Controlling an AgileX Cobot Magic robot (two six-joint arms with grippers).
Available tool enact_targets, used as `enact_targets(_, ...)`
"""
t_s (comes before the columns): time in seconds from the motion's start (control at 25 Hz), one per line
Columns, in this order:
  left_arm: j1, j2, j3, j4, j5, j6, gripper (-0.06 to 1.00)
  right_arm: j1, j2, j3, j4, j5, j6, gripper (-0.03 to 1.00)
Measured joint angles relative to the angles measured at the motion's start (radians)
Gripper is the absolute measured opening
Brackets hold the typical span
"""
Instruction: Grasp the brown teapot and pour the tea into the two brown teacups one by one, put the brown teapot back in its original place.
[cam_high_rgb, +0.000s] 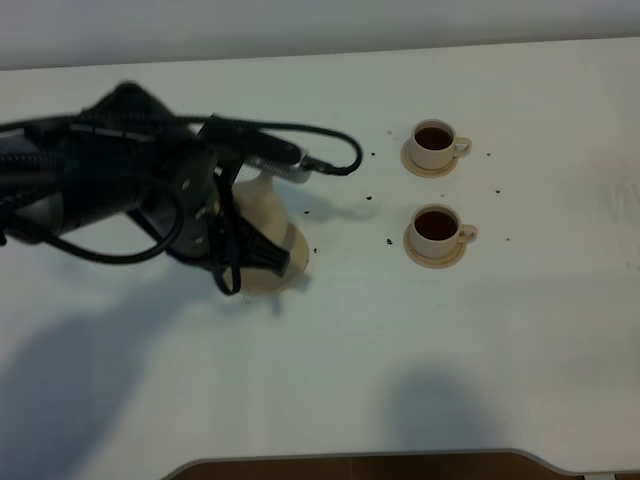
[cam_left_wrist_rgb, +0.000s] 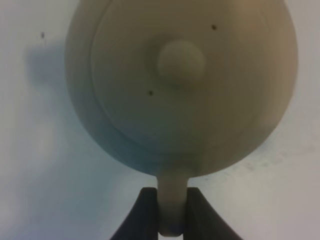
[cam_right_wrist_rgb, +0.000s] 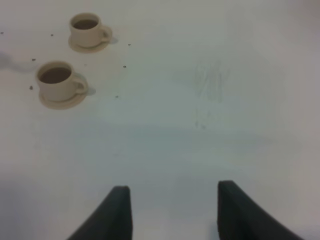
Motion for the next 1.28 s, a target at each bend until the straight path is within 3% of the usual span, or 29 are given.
enact_targets(0.2, 0.014, 0.0, 0.072, -0.001, -0.11, -0.05, 0.11, 0.0, 0.0, 0.0, 0.0, 0.0, 0.0, 0.42)
enact_targets(1.04, 0.014, 0.066, 0.099, 0.0, -0.195, -0.06, 0.11, 0.0, 0.0, 0.0, 0.0, 0.0, 0.0, 0.42)
enact_targets(1.16, 0.014, 0.066, 0.099, 0.0, -0.198, -0.059, 0.15, 0.0, 0.0, 0.0, 0.0, 0.0, 0.0, 0.42)
enact_targets(1.28, 0.014, 0.065, 0.099, 0.0, -0.201, -0.059, 0.26, 0.0, 0.0, 0.0, 0.0, 0.0, 0.0, 0.42)
